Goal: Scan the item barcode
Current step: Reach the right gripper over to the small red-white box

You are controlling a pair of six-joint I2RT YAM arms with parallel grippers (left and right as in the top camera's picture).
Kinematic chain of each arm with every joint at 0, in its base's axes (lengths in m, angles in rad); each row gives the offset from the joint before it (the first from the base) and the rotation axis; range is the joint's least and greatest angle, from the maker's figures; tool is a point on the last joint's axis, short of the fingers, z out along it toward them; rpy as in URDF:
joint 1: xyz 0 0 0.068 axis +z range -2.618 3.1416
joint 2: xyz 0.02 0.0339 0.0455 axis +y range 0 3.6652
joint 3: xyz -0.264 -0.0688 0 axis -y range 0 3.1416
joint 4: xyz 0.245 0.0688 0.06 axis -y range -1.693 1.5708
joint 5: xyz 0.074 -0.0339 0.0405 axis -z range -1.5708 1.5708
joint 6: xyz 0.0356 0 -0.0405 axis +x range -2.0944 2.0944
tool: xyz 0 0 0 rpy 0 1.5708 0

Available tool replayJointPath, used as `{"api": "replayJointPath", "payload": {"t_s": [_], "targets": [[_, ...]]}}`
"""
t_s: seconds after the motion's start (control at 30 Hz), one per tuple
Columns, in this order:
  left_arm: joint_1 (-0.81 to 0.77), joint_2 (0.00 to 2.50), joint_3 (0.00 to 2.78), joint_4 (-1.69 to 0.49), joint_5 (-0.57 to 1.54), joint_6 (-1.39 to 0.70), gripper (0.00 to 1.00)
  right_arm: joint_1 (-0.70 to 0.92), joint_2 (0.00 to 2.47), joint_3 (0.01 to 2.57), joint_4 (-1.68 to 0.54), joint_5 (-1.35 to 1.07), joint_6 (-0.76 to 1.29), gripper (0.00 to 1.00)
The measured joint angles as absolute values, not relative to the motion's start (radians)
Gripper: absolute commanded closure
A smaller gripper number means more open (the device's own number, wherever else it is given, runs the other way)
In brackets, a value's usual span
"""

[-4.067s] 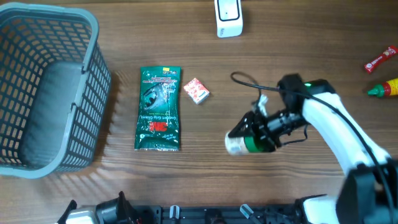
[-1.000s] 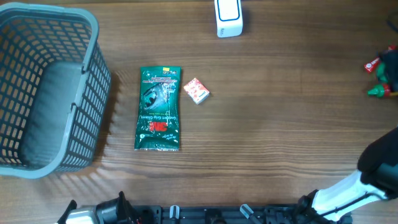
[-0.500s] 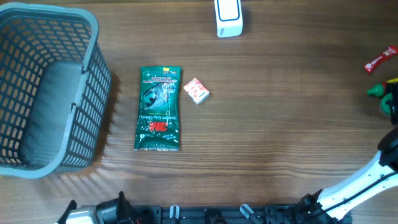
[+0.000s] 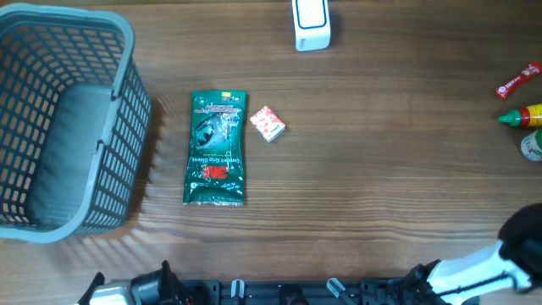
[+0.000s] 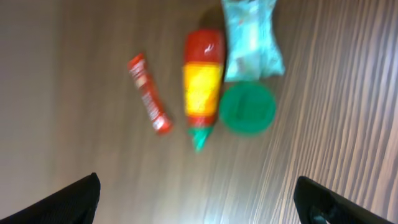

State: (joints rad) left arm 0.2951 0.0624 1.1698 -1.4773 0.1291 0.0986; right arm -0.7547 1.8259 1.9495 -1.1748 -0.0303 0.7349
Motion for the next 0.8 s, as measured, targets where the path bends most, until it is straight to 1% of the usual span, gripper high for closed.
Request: {"api": "replayJointPath", "payload": {"t_s": [0.17, 0.27, 0.33, 0.47, 0.53, 0.57, 0.6, 0.67, 0.73, 0.8], "targets": [[0.295, 0.062, 1.17, -1.478, 0.129, 0.099, 0.0, -0.661, 1.773, 1.953, -1.36, -0.218, 0.786, 0.01], [0.295, 0.062, 1.17, -1.477, 0.13, 0.099, 0.0, -0.521, 1.773, 1.908, -1.391, -0.32, 0.788, 0.04], [0.295, 0.062, 1.17, -1.477, 0.129, 0.099, 0.0, -0.38, 1.773, 1.848, -1.365, -0.363, 0.781, 0.02], [0.295, 0.062, 1.169, -1.477, 0.13, 0.099, 0.0, -0.117, 1.777, 1.69, -1.195, -0.393, 0.777, 0.0], [0.295, 0.062, 1.17, -1.478, 0.13, 0.099, 0.0, 0.02, 1.779, 1.589, -1.039, -0.401, 0.775, 0.02], [0.295, 0.062, 1.17, -1.477, 0.129, 0.099, 0.0, 0.093, 1.78, 1.534, -0.956, -0.407, 0.781, 0.12], [0.295, 0.062, 1.17, -1.478, 0.129, 0.099, 0.0, 0.143, 1.78, 1.488, -0.879, -0.409, 0.793, 0.18], [0.295, 0.062, 1.17, -1.477, 0.13, 0.099, 0.0, 0.238, 1.781, 1.393, -0.718, -0.412, 0.843, 0.22], [0.295, 0.062, 1.17, -1.477, 0.129, 0.099, 0.0, 0.315, 1.782, 1.317, -0.599, -0.408, 0.908, 0.28], [0.295, 0.062, 1.17, -1.478, 0.13, 0.099, 0.0, 0.373, 1.785, 1.266, -0.513, -0.384, 0.978, 0.31]]}}
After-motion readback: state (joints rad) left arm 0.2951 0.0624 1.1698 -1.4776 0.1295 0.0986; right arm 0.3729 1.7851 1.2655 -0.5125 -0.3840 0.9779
